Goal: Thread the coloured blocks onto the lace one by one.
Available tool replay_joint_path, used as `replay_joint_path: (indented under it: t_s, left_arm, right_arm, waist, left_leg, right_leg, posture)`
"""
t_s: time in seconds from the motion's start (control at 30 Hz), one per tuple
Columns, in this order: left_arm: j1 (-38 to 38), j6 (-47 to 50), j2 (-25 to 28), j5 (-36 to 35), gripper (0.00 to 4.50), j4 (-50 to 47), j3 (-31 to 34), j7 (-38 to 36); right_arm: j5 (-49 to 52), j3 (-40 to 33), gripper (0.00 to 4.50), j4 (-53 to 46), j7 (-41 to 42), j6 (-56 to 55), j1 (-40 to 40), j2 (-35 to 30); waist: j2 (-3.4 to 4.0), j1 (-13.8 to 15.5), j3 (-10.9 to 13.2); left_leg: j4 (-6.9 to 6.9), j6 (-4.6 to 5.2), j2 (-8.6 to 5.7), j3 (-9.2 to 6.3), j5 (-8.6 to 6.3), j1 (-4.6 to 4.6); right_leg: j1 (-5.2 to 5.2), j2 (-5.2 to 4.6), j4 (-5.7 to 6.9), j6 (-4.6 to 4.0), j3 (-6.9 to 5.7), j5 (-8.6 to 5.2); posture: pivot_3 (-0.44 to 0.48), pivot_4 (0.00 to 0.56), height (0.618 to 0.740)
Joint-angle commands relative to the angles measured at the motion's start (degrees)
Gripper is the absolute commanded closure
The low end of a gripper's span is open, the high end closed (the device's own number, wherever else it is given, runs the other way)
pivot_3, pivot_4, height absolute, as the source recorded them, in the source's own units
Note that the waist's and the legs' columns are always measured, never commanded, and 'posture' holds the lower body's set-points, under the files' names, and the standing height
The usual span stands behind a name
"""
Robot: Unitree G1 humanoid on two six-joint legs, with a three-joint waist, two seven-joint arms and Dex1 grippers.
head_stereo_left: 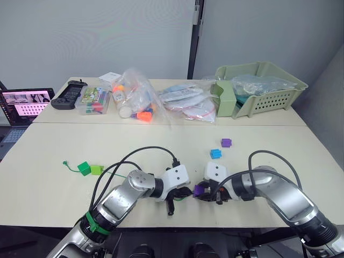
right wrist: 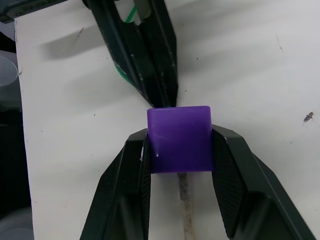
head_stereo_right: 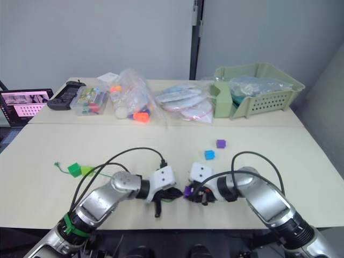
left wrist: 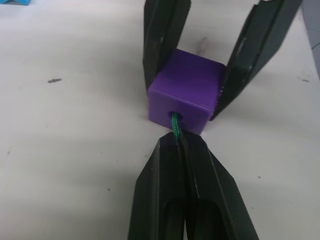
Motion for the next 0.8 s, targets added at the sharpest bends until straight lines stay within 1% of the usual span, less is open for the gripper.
replay_joint_path:
  t_s: [0.03,0.1,0.17,0.23,0.43,0.47,0.57,0.67,0.8]
  left_arm:
    - [-0.46,-1.09,-0.25,0.29,4.45,-1.24,0.07,0.25]
    - [-0.38,-1.3,0.23,-0.1,4.45,-1.54,1.09,0.1]
    - [-0.22,-1.41,0.98,-1.28,3.91,-2.35,2.12,-0.99]
    - [0.02,-1.25,2.12,-2.18,3.34,-3.66,2.75,-2.14]
    - [-0.58,-0.7,3.89,-2.69,1.33,-4.54,3.31,-3.32]
    - [-1.11,-1.05,4.01,-2.5,1.06,-4.18,3.23,-3.56]
    - [-2.37,-2.01,3.06,-1.93,1.06,-2.84,2.71,-3.37]
    - [-3.56,-3.68,0.89,-0.13,1.06,-0.69,0.16,-2.81]
    - [-4.26,-4.59,-0.93,-0.26,1.06,0.82,-1.26,-3.96]
  right_arm:
    - [0.65,-0.03,3.34,-1.96,-0.46,0.19,0.48,0.42]
    - [0.7,-0.12,3.34,-2.05,-0.54,0.25,0.56,0.39]
    - [0.73,-0.34,3.34,-1.88,-0.79,0.25,0.55,0.5]
    - [0.32,-0.68,2.32,-1.28,-1.28,-0.31,0.39,0.66]
    - [1.35,-2.58,0.26,-2.17,-1.21,0.25,0.78,-0.07]
    - [1.84,-3.47,0.01,-2.84,-1.07,0.55,1.13,-0.6]
    - [3.22,-5.95,0.01,-4.58,-0.69,1.1,2.52,-2.22]
    - [5.75,-11.45,0.01,-7.83,0.27,1.15,7.28,-5.81]
    - [8.0,-16.31,0.01,-10.46,0.52,0.48,12.82,-8.37]
  waist:
    - [0.0,0.0,0.0]
    - [0.0,-0.02,0.0]
    - [0.0,-0.02,0.0]
    - [0.0,-0.05,0.0]
    - [0.0,0.7,0.0]
    - [0.0,0.77,0.0]
    - [0.0,1.21,0.01]
    - [0.0,1.86,0.01]
    - [-0.01,1.68,0.01]
  left_leg:
    - [0.0,0.0,0.01,0.0,0.0,0.0]
    - [0.0,0.0,0.0,-0.01,0.0,0.0]
    - [0.0,0.0,0.0,-0.01,0.0,-0.01]
    - [0.0,0.0,0.01,-0.01,0.0,-0.01]
    - [0.0,0.0,-0.03,0.0,0.0,-0.1]
    - [0.0,0.0,-0.03,0.0,0.0,-0.1]
    - [0.01,0.0,-0.05,0.01,0.0,-0.12]
    - [0.04,0.0,-0.1,0.0,0.0,-0.17]
    - [0.04,0.0,-0.09,0.03,0.0,-0.2]
  right_leg:
    - [-0.01,0.01,0.0,0.0,0.0,0.0]
    - [-0.01,0.0,0.0,0.0,0.0,0.0]
    - [-0.01,0.0,0.0,0.0,0.0,0.0]
    - [-0.02,0.01,0.0,0.0,0.0,0.0]
    - [-0.08,-0.04,-0.01,0.0,0.01,0.0]
    - [-0.09,-0.04,-0.01,0.0,0.01,0.0]
    - [-0.08,-0.05,-0.02,0.01,-0.01,0.0]
    - [-0.06,-0.09,-0.05,0.02,-0.02,-0.01]
    - [-0.07,-0.08,-0.09,0.04,0.0,-0.01]
  posture:
    - [0.0,0.15,0.74]
    - [0.0,0.15,0.74]
    - [0.0,0.15,0.74]
    - [0.0,0.15,0.74]
    - [0.0,0.15,0.74]
    - [0.0,0.15,0.74]
    - [0.0,0.15,0.74]
    - [0.0,0.15,0.74]
    - [0.0,0.15,0.74]
